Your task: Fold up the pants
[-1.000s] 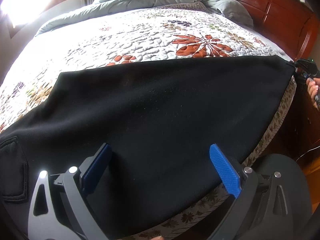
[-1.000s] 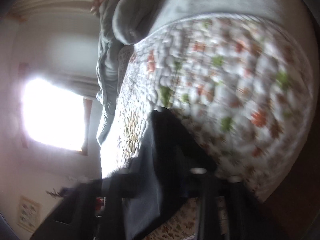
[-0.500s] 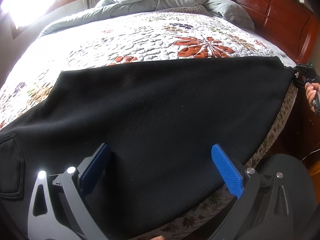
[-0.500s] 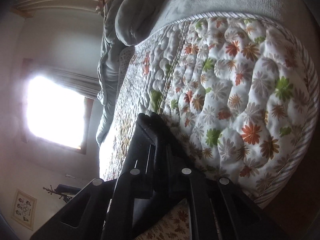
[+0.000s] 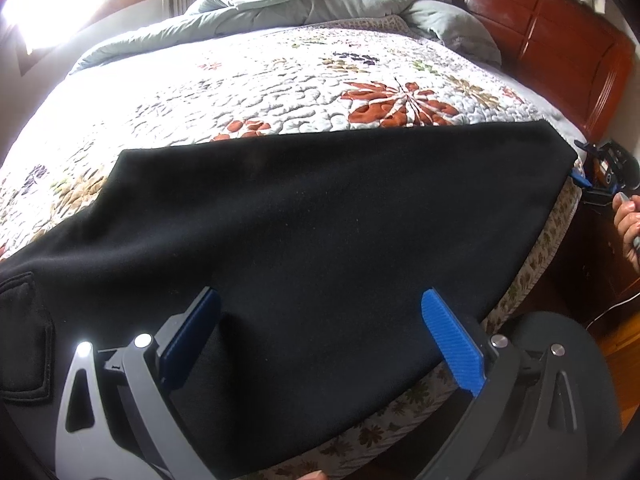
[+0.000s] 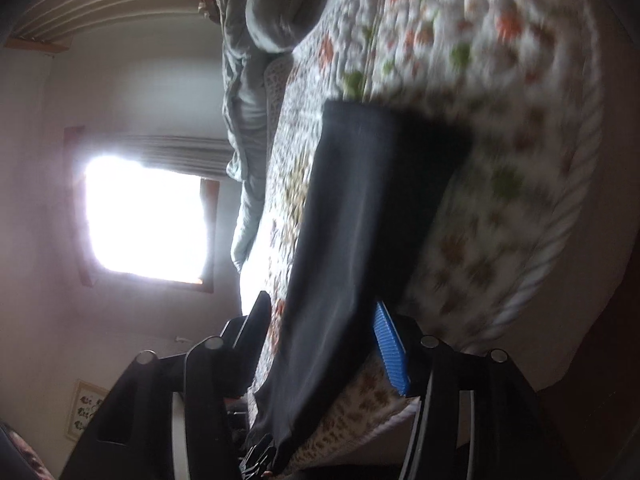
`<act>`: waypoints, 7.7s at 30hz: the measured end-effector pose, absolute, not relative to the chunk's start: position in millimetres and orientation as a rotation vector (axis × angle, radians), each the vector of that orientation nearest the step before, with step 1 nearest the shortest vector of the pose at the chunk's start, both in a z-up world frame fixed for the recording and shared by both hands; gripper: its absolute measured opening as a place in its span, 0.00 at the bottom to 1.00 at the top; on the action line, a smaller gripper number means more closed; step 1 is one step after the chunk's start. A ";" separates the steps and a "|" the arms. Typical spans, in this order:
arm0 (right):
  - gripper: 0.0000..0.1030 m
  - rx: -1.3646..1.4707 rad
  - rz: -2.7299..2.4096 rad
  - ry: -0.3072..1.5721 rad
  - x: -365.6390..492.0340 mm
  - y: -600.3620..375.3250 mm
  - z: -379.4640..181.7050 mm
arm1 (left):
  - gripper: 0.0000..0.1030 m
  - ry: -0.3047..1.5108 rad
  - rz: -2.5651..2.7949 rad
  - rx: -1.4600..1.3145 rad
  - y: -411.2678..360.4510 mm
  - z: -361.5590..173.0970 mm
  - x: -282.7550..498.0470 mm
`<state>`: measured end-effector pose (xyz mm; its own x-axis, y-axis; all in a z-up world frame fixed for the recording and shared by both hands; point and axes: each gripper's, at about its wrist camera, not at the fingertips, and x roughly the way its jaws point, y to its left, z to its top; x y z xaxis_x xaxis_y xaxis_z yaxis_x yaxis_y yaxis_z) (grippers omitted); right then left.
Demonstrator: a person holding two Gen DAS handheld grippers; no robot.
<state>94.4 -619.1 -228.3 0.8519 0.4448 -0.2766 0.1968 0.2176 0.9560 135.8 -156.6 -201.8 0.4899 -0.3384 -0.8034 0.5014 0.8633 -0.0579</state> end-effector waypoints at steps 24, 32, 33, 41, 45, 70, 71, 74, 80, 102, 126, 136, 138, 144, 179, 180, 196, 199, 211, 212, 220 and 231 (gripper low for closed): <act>0.19 1.058 0.197 0.638 103.4 -523.2 -186.8 | 0.97 0.959 -0.523 0.163 -147.1 -204.0 134.3; 0.08 1.160 0.091 0.616 85.5 -567.0 -213.8 | 0.97 0.943 -0.527 0.185 -145.7 -209.3 131.4; 0.13 1.190 0.062 0.579 75.2 -582.4 -212.4 | 0.97 0.939 -0.526 0.184 -145.6 -210.1 131.0; 0.55 1.367 -0.093 0.412 22.9 -657.9 -229.0 | 0.97 0.932 -0.521 0.181 -145.5 -210.6 130.6; 0.56 1.370 -0.074 0.395 21.1 -673.5 -232.8 | 0.97 0.933 -0.520 0.182 -145.5 -210.6 130.9; 0.10 1.141 -0.071 0.408 71.9 -638.8 -167.7 | 0.97 0.946 -0.517 0.169 -145.5 -205.4 133.6; 0.10 1.118 -0.073 0.406 71.8 -635.0 -158.7 | 0.97 0.945 -0.521 0.167 -145.2 -203.9 133.2; 0.10 1.025 -0.091 0.407 71.6 -619.3 -128.3 | 0.97 0.936 -0.525 0.170 -142.6 -198.4 130.2; 0.10 0.794 -0.141 0.404 76.2 -573.1 -66.7 | 0.97 0.899 -0.525 0.143 -125.1 -181.3 124.9; 0.10 0.270 -0.182 0.417 94.8 -388.1 32.0 | 0.97 0.822 -0.490 0.110 -21.5 -164.2 126.4; 0.10 0.052 -0.162 0.432 114.0 -286.8 43.6 | 0.97 0.802 -0.521 -0.010 12.9 -168.1 128.9; 0.10 -0.022 -0.127 0.427 117.7 -267.4 40.6 | 0.97 0.812 -0.519 -0.002 10.6 -171.8 129.5; 0.10 -0.028 -0.120 0.427 118.2 -264.9 39.9 | 0.97 0.814 -0.518 -0.003 10.6 -172.2 130.0; 0.10 -0.045 -0.103 0.431 120.4 -258.5 38.7 | 0.97 0.814 -0.518 -0.002 11.0 -172.7 130.2; 0.10 -0.358 0.045 0.570 151.4 -156.3 -26.0 | 0.97 0.803 -0.523 -0.045 22.1 -168.8 132.6; 0.10 -0.370 0.052 0.576 151.8 -152.3 -29.8 | 0.97 0.804 -0.523 -0.046 22.3 -168.9 133.0; 0.10 -0.522 0.093 0.623 152.9 -114.1 -67.4 | 0.97 0.811 -0.520 -0.059 24.7 -170.1 133.7; 0.10 -0.548 0.096 0.633 153.2 -108.5 -75.7 | 0.97 0.815 -0.519 -0.056 24.0 -171.7 134.7; 0.10 -0.633 0.103 0.667 156.3 -90.2 -105.0 | 0.97 0.820 -0.518 -0.062 25.6 -172.7 136.0; 0.10 -0.642 0.104 0.670 156.4 -88.8 -107.5 | 0.97 0.819 -0.517 -0.062 25.8 -172.4 135.6; 0.10 -0.732 0.122 0.715 155.0 -73.5 -136.0 | 0.97 0.817 -0.508 -0.082 31.8 -169.9 133.9; 0.20 -0.746 0.193 0.809 152.5 -65.9 -157.0 | 0.97 0.800 -0.485 -0.103 42.5 -160.1 125.6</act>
